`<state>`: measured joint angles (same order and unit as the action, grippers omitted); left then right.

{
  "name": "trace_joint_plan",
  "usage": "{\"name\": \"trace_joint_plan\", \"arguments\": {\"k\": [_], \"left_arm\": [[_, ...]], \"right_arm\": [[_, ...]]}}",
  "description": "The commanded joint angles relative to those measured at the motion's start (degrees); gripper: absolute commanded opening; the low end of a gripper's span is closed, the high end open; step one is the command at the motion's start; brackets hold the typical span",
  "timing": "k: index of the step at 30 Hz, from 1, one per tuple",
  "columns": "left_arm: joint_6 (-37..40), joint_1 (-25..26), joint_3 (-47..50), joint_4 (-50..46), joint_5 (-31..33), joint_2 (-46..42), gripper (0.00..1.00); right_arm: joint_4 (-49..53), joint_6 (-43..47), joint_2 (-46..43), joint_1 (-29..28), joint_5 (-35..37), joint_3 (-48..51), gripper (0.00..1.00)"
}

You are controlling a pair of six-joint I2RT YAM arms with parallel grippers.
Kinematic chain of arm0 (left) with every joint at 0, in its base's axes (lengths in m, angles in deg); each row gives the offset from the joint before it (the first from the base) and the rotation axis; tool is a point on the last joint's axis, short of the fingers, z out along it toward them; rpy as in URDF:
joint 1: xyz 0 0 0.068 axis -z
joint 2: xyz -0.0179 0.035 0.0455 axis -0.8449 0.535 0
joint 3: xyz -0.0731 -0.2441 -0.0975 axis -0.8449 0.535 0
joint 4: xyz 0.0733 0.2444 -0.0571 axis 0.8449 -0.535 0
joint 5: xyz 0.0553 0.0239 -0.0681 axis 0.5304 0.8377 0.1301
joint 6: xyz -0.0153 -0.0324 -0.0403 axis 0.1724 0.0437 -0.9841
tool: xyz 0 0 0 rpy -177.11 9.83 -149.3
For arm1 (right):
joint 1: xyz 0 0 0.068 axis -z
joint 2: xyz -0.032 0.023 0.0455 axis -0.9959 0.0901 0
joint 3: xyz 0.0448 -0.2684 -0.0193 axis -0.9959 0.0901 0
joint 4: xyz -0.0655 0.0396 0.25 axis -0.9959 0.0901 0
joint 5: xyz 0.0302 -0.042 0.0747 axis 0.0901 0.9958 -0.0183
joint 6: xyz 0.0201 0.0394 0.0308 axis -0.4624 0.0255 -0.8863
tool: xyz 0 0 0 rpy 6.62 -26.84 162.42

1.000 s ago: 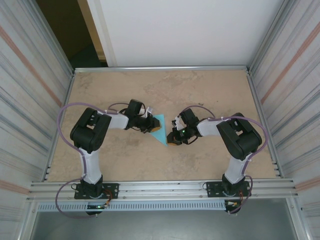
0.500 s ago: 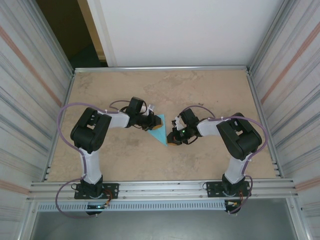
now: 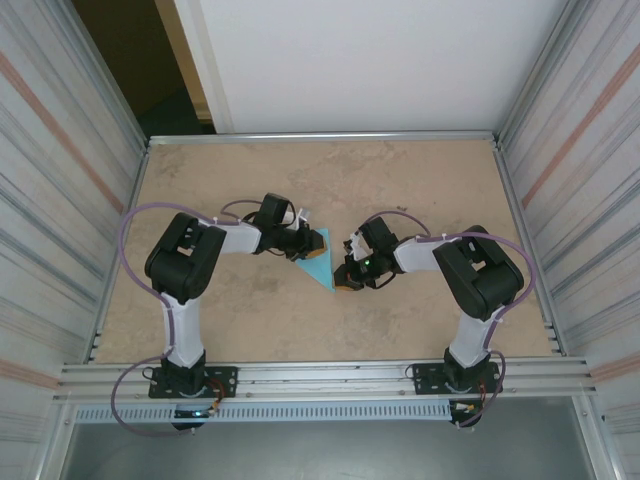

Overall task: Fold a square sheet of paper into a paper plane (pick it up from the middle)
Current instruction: Fourth fold the wing at the center of the table.

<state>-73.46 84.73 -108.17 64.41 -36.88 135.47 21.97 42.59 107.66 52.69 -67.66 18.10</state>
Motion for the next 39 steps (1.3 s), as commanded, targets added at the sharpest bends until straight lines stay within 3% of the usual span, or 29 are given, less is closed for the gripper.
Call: {"name": "trace_joint_plan", "arguments": {"k": [1,15,29,34,39], "left_arm": [[0.9,0.3,-1.5,-0.7,-0.9,1.6,0.18],[1.1,0.3,-1.5,-0.4,-0.9,2.7,0.18],[0.8,0.3,-1.6,-0.9,-0.6,2.8,0.18],[0.6,0.3,-1.5,-1.3,-0.2,2.7,0.18],[0.3,0.3,-1.5,-1.5,0.0,2.7,0.18]], "right_arm": [[1.9,-0.2,2.9,-0.3,4.5,1.2,0.09],[1.5,-1.3,0.5,-0.3,4.8,2.2,0.13],[9.5,-0.1,-12.4,-1.3,14.0,-1.0,0.33],[12.4,0.2,-9.2,-3.6,19.1,-6.2,0.44],[14.3,1.6,-4.0,-5.9,20.9,-11.1,0.44]]}}
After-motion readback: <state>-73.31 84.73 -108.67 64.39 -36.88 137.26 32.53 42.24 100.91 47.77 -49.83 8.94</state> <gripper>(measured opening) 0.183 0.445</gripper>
